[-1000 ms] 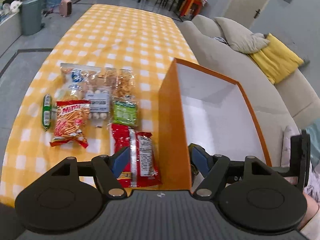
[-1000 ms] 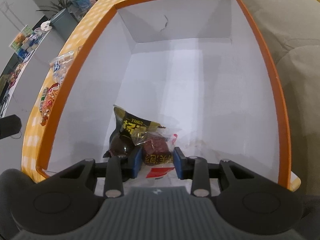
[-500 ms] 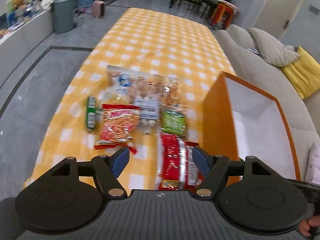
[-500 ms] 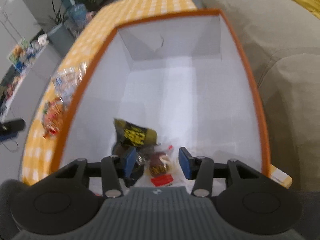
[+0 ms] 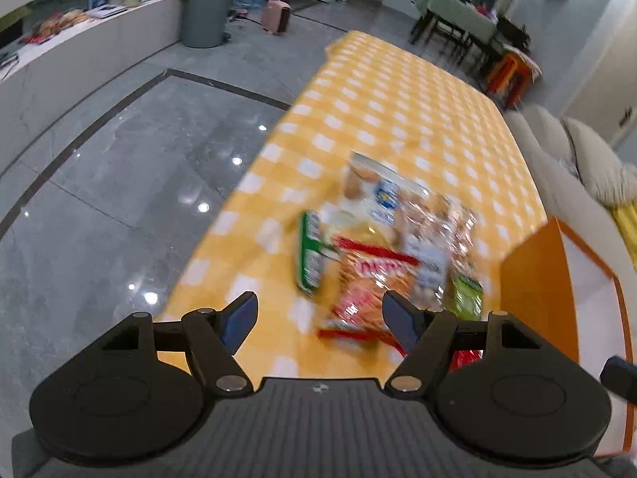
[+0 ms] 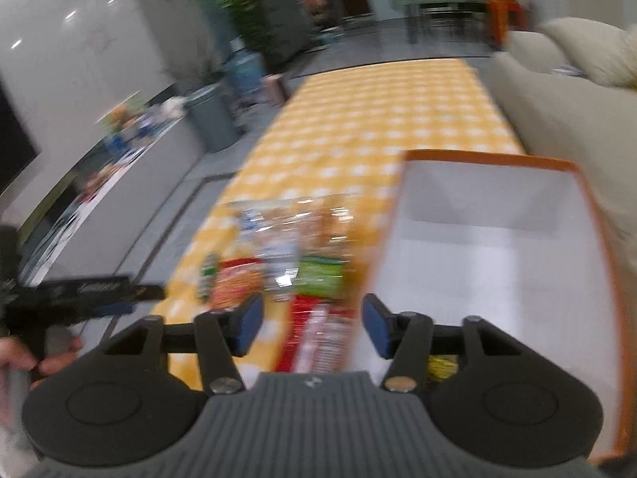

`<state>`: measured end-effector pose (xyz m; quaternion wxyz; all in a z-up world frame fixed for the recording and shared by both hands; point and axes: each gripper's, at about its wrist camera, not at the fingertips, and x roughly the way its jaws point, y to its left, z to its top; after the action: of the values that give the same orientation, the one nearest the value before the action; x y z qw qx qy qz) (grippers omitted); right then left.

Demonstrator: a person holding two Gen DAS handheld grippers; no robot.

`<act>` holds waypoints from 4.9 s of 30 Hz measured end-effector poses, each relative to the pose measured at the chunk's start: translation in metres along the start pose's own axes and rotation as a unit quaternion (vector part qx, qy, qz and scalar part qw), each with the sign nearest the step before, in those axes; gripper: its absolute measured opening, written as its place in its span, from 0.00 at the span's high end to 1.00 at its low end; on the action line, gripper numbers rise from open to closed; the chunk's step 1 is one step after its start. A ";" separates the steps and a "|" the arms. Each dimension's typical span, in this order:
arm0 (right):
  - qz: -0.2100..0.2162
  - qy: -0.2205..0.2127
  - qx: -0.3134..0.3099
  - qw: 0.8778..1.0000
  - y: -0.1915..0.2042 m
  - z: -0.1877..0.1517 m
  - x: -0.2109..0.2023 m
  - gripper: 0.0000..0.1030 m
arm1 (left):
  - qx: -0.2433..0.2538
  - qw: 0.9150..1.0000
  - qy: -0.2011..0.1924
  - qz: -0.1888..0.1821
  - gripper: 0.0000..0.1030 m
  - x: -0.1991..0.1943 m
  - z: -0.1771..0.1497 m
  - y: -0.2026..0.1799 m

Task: Organize snacks
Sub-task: 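Move both tools back over the remaining snacks on the table, then grasp the red Mimi bag with right tool while left grasps green sausage stick, then lower the Mimi bag into the box and open right tool while left carries stick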

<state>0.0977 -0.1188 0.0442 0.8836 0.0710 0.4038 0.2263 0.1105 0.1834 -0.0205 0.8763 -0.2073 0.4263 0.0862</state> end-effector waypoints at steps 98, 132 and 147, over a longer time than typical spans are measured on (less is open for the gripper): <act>0.057 -0.040 0.015 0.997 0.063 0.025 0.076 0.64 | -0.026 0.991 -0.037 -0.124 0.77 0.012 0.026 0.002; -0.219 0.159 -0.053 0.961 -0.112 -0.021 0.029 0.63 | 0.018 0.965 0.041 -0.257 0.77 -0.003 -0.032 -0.162; -0.184 0.092 0.000 0.979 -0.118 -0.002 -0.004 0.60 | -0.005 0.962 0.064 -0.266 0.77 0.006 -0.032 -0.151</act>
<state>0.1341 -0.2261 0.0091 0.8691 -0.0263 0.4896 0.0653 0.1405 0.0331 0.0011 0.8376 -0.3227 0.4103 -0.1614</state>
